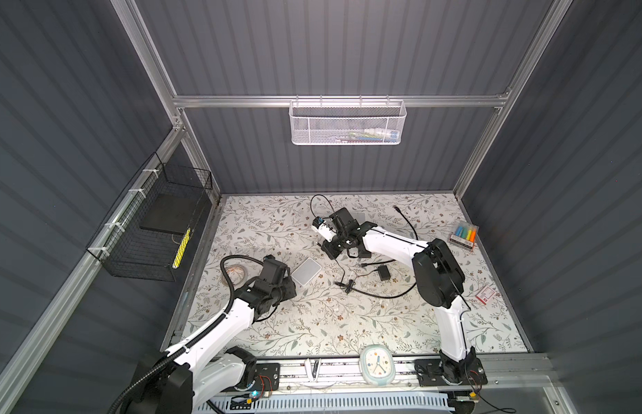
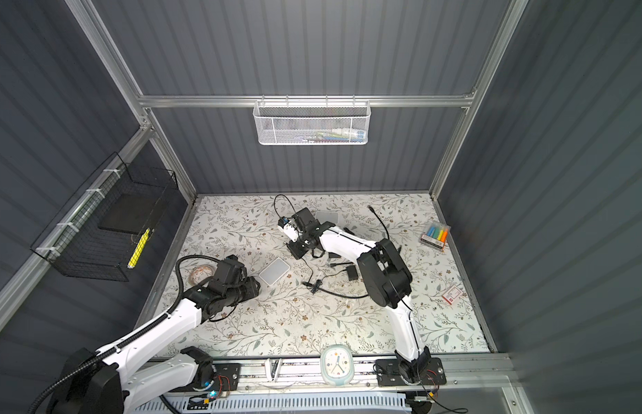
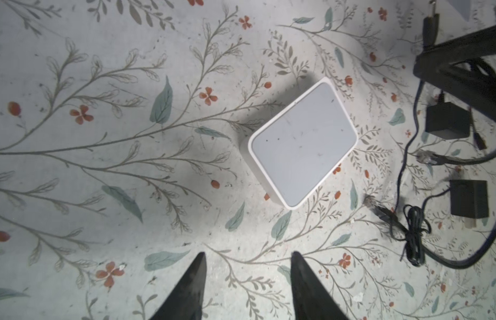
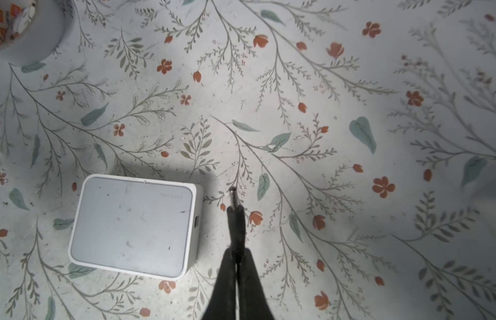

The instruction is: Insert the plug into the switch port

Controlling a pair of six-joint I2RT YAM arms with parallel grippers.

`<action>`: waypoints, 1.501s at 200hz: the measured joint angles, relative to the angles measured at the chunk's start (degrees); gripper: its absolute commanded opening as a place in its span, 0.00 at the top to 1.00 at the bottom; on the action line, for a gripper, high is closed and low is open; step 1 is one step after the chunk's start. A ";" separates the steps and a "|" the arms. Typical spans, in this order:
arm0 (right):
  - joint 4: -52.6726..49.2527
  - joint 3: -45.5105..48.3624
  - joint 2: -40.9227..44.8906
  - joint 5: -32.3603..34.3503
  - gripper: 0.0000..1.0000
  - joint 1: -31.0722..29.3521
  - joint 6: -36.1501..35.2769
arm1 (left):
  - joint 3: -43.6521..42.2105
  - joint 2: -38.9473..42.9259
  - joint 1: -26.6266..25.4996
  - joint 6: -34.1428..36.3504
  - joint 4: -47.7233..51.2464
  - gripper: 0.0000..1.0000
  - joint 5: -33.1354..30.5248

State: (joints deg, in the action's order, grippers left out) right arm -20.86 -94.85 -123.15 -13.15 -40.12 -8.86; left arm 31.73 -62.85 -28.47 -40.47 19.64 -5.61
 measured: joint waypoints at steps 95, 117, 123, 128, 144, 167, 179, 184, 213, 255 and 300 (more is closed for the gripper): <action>-1.77 -0.87 -2.51 0.35 1.00 -1.49 2.75 | 1.86 -14.51 3.96 -2.29 -6.60 0.48 1.22; -1.53 -0.87 -3.50 0.26 1.00 -1.62 3.37 | 2.84 -16.24 5.84 -1.22 -7.87 0.48 1.77; -1.40 -0.87 -3.82 0.09 1.00 -1.64 3.52 | 3.04 -16.63 6.32 -0.85 -8.35 0.48 1.99; -1.31 -0.87 -4.17 0.02 1.00 -1.66 3.63 | 3.23 -17.03 6.67 -0.52 -8.68 0.48 2.19; -0.79 -0.87 -5.33 -0.11 1.00 -1.66 3.93 | 4.09 -18.45 7.21 0.37 -9.73 0.48 2.75; -0.15 -1.33 -6.71 -0.63 1.00 -1.66 4.26 | 5.46 -20.79 7.30 1.36 -11.87 0.48 3.58; -0.20 -1.62 -6.78 -0.35 1.00 -1.66 4.61 | 6.14 -21.94 7.30 1.77 -13.03 0.48 4.02; -0.15 -1.70 -6.78 -0.28 1.00 -1.60 4.81 | 6.32 -22.32 7.34 1.95 -13.38 0.48 4.11; -0.26 -1.70 -6.78 1.11 1.00 -1.38 5.49 | 8.22 -24.92 7.89 3.30 -14.84 0.48 4.11; 0.22 2.86 -3.93 2.23 1.00 -1.18 8.39 | 11.91 -29.29 8.83 6.75 -16.65 0.47 3.63; 0.46 9.46 0.59 0.68 1.00 -1.99 14.49 | 16.55 -35.06 9.46 10.34 -21.07 0.45 4.22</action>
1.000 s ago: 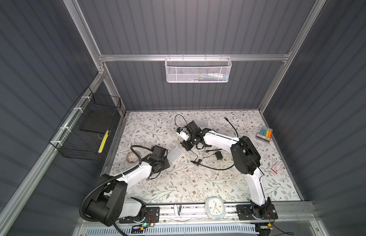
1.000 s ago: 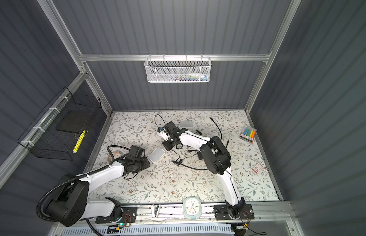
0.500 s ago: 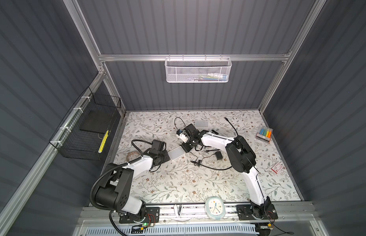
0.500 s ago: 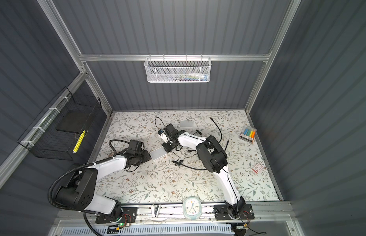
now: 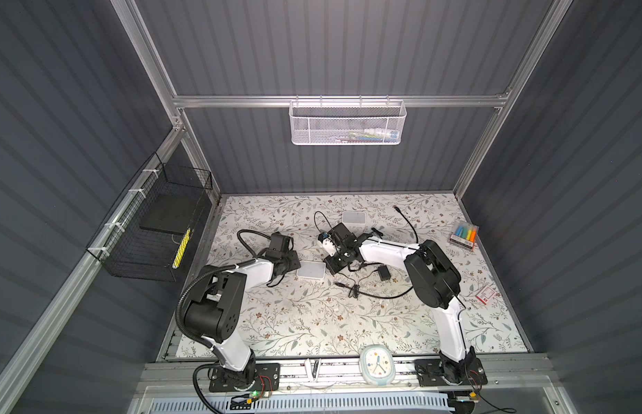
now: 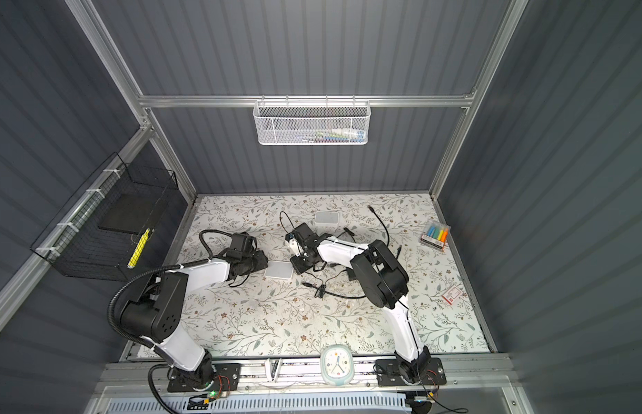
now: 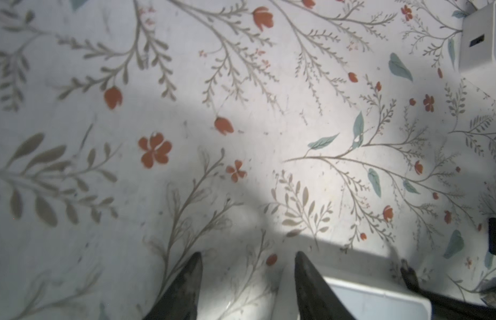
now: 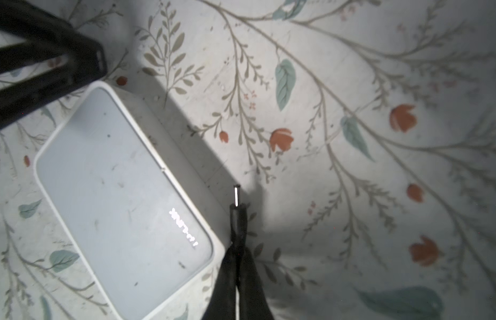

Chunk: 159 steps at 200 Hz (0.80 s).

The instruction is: Insert the plug into the switch port

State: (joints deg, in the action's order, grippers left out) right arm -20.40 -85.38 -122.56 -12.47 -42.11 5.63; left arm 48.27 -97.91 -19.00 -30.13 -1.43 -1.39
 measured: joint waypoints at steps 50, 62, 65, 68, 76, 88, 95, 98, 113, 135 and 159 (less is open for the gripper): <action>1.86 4.68 4.11 -0.57 1.00 -0.15 5.09 | 4.63 -3.63 1.27 4.22 0.22 0.41 1.64; 1.97 5.18 5.07 -0.13 1.00 0.52 4.66 | 5.75 -3.58 2.29 5.88 2.67 0.40 1.79; 1.90 5.33 5.40 -0.11 1.00 0.72 4.52 | 6.08 -3.58 2.60 6.21 3.32 0.40 1.81; 1.84 5.55 5.77 0.15 1.00 0.96 4.07 | 6.45 -3.54 2.86 6.73 3.98 0.40 1.81; 1.68 6.23 6.80 0.42 1.00 1.64 2.60 | 7.45 -3.32 3.69 7.87 5.77 0.40 1.84; 0.55 7.28 8.68 0.55 1.00 2.47 -0.68 | 8.87 -2.27 4.83 9.70 8.20 0.40 2.08; -0.44 7.61 9.55 0.55 1.00 2.86 -2.14 | 9.33 -1.49 5.27 10.40 9.14 0.40 2.32; -0.94 7.80 9.90 0.50 1.00 3.04 -2.99 | 9.60 -0.90 5.55 10.80 9.73 0.40 2.49; -3.23 8.55 12.09 0.20 1.00 3.28 -6.67 | 9.77 1.97 6.40 12.17 11.06 0.40 3.80; -5.46 10.38 14.67 -1.40 1.00 2.64 -10.69 | 8.98 4.92 6.56 13.35 11.04 0.40 7.74; -7.82 11.19 15.26 -3.08 1.00 1.51 -13.35 | 5.79 5.29 6.56 14.10 10.40 0.41 12.48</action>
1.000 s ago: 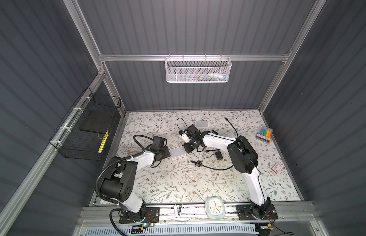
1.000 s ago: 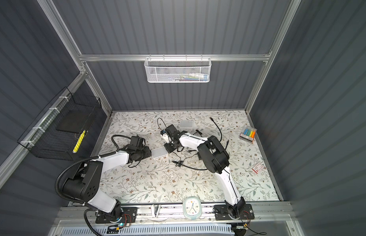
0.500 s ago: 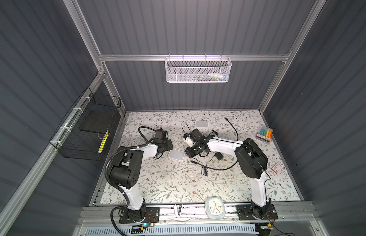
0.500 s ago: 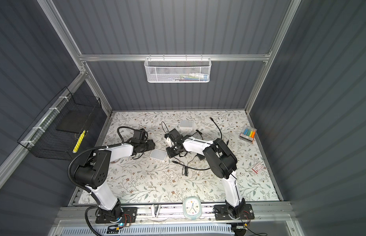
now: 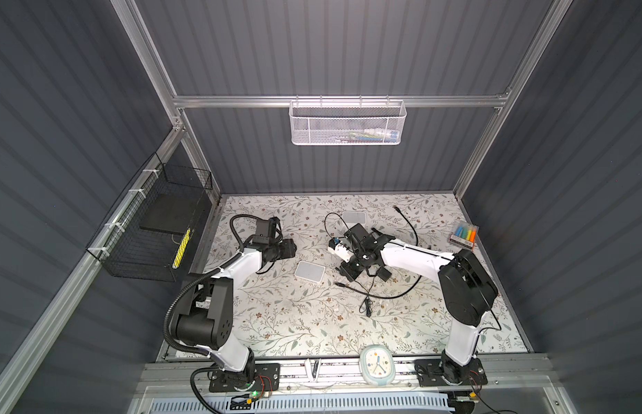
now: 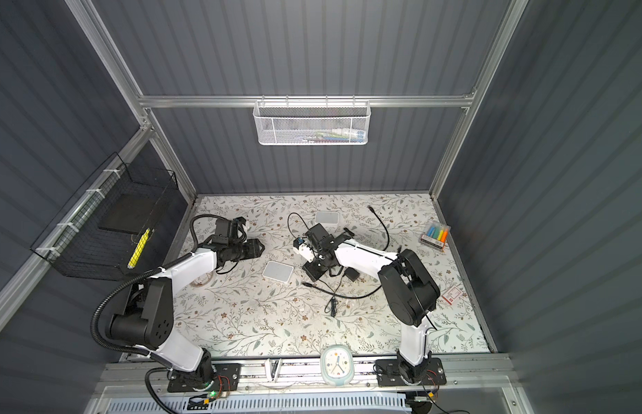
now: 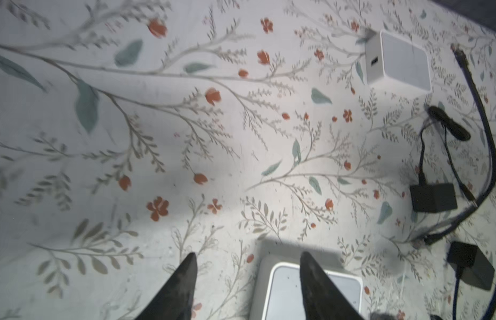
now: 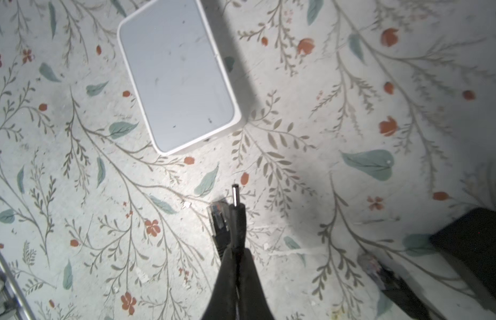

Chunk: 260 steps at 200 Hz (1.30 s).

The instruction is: Insert the plug into the switch port

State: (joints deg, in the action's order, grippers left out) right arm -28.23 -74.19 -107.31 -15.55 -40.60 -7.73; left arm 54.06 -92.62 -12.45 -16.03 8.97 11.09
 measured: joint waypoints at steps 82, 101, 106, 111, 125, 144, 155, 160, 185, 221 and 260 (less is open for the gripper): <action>-4.79 -4.28 -6.56 -0.52 1.00 -3.54 -4.61 | -2.29 -1.90 -0.15 0.63 -0.61 0.42 8.20; -5.16 -6.23 -8.39 -0.35 1.00 -3.61 -4.81 | -2.73 -1.92 -0.15 0.63 -1.33 0.43 9.22; -5.03 -6.73 -8.81 -0.26 1.00 -3.61 -4.81 | -2.84 -1.92 -0.15 0.63 -1.33 0.43 9.53; -4.98 -7.19 -9.14 -0.22 1.00 -3.58 -4.81 | -2.93 -1.92 -0.15 0.63 -1.33 0.43 9.70; -4.81 -8.00 -9.70 -0.07 1.00 -3.58 -4.92 | -3.23 -1.92 -0.15 0.66 -1.22 0.43 10.01; -4.83 -9.25 -10.43 -0.07 1.00 -3.58 -5.05 | -3.43 -1.97 -0.15 0.70 -1.25 0.44 10.03; -4.83 -10.10 -10.95 -0.09 1.00 -3.58 -5.22 | -3.45 -2.10 -0.15 0.83 -1.22 0.45 10.05; -4.79 -10.38 -11.19 -0.09 1.00 -3.58 -5.25 | -3.45 -2.16 -0.15 0.85 -1.22 0.45 10.05; -4.74 -11.08 -12.35 -0.11 1.00 -3.48 -5.42 | -3.45 -2.82 -0.15 0.92 -1.22 0.46 10.51; -4.81 -11.47 -13.20 -0.13 1.00 -3.26 -5.73 | -3.45 -3.91 -0.15 1.09 -1.22 0.46 11.23; -4.81 -11.72 -13.20 -0.11 1.00 -3.04 -5.79 | -3.45 -5.16 -0.15 1.11 -1.27 0.47 11.76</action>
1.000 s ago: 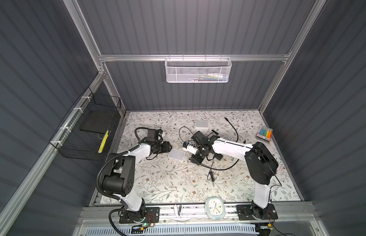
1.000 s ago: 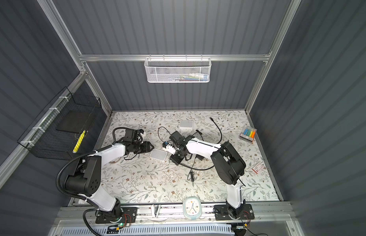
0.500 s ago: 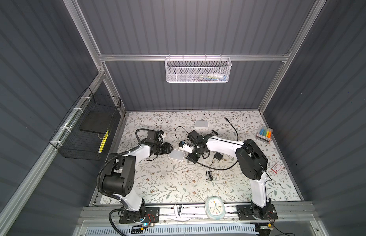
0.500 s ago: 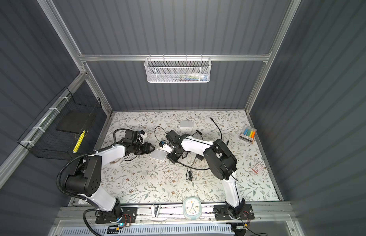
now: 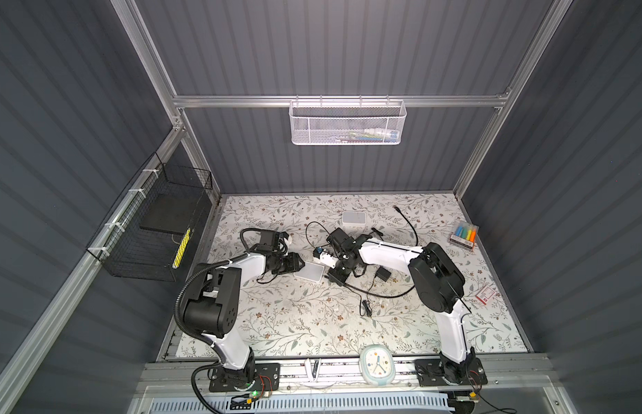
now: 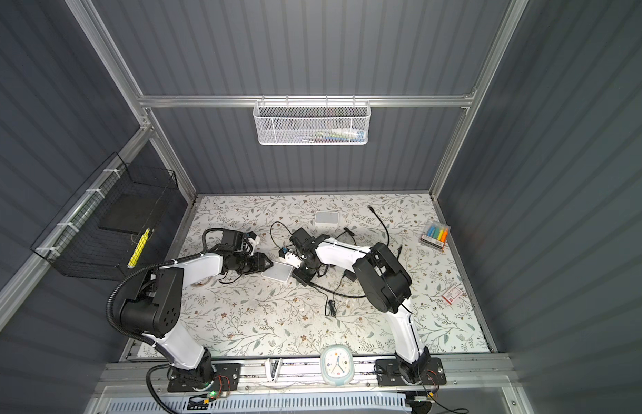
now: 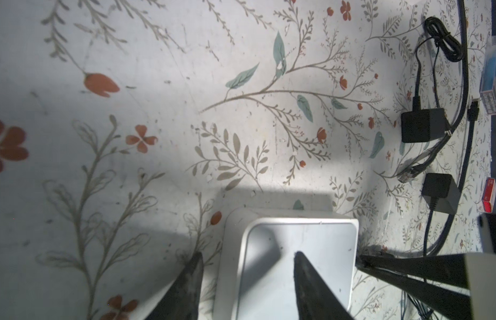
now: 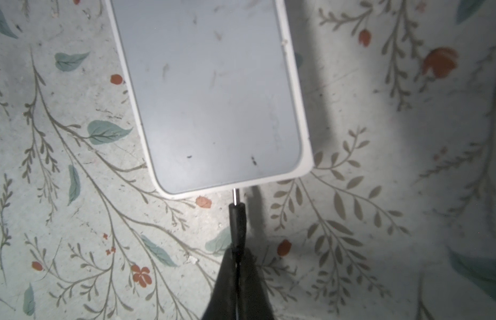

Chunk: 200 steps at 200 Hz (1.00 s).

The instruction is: Insert the plug into the switch port

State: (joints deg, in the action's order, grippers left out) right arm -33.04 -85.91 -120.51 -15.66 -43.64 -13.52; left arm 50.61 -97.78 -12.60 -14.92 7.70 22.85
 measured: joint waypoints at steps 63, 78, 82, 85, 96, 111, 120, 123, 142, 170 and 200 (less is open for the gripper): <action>-0.02 -1.22 -0.79 0.31 1.00 0.76 -0.02 | 0.00 -0.28 0.00 0.70 -0.04 0.48 0.83; -0.07 -1.22 -0.92 0.26 1.00 0.85 -0.02 | 0.00 -0.31 0.00 0.83 -0.04 0.47 0.85; -0.07 -1.25 -0.92 0.24 1.00 0.85 0.00 | 0.00 -0.31 0.00 0.83 -0.04 0.47 0.87; -0.07 -1.25 -0.92 0.22 1.00 0.85 0.00 | 0.00 -0.31 0.00 0.83 -0.04 0.48 0.92; -0.07 -1.25 -0.92 0.20 1.00 0.83 0.00 | 0.00 -0.31 0.00 0.83 -0.04 0.47 1.09; -0.07 -1.25 -0.92 0.20 1.00 0.79 -0.02 | 0.02 -0.39 0.00 0.83 -0.09 0.48 1.27; -0.04 -1.25 -0.92 0.20 1.00 0.76 0.00 | 0.02 -0.52 0.00 0.85 -0.09 0.48 1.27; -0.07 -1.25 -0.92 0.17 1.00 0.74 0.00 | 0.02 -0.55 0.00 0.85 -0.11 0.48 1.27; -0.07 -1.25 -0.92 -0.13 1.00 0.72 0.00 | 0.13 -1.01 0.00 0.98 -0.50 0.48 1.51; -0.02 -1.22 -0.92 -0.68 1.00 0.57 0.00 | 0.17 -1.16 0.00 1.01 -0.96 0.48 1.75; -0.02 -1.22 -0.92 -0.92 1.00 0.31 0.02 | 0.17 -1.27 0.00 1.01 -1.22 0.48 1.90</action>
State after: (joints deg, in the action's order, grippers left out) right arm -33.06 -87.13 -121.43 -16.58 -43.33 -13.50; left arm 50.78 -99.04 -12.60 -13.91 6.48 24.75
